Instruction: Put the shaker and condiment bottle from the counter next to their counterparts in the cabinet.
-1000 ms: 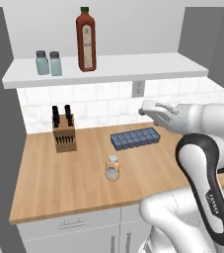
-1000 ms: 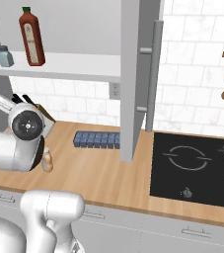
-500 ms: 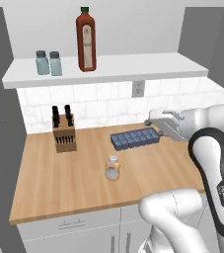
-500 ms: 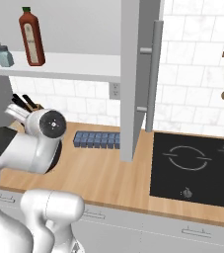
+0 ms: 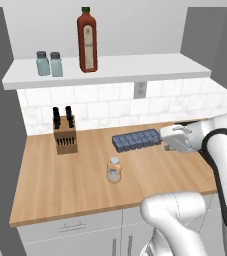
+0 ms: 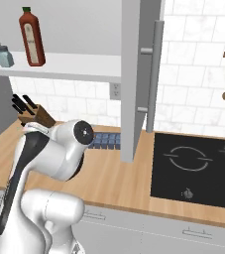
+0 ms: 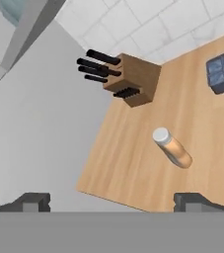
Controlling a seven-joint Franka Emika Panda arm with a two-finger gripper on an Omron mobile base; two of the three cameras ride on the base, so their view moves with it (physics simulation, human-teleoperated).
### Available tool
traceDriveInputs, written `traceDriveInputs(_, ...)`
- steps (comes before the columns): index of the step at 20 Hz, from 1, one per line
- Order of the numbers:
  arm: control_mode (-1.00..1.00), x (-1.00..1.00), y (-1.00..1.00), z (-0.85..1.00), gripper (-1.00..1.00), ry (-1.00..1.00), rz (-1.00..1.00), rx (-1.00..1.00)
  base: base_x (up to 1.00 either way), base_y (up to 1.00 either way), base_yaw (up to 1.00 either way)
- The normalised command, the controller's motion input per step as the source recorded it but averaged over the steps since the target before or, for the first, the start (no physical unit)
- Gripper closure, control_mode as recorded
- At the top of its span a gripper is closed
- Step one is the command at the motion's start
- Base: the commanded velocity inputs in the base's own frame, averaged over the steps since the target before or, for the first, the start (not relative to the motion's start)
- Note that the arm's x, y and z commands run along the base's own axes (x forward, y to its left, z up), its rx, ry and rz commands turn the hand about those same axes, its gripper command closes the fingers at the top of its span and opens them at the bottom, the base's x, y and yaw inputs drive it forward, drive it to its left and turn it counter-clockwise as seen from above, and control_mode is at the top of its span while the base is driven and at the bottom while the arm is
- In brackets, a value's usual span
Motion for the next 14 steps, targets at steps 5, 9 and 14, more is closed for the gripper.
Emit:
traceDriveInputs(5,-1.0,0.0,0.0,-0.57,-1.0,0.0,0.1,0.0,0.0,0.0,0.0)
traceDriveInputs(9,-1.0,0.0,-0.15,-0.49,-1.0,-0.12,0.14,0.03,0.0,0.0,0.0)
traceDriveInputs(14,-1.0,0.0,-0.06,-0.42,-1.0,-0.05,0.13,0.02,0.0,0.0,0.0)
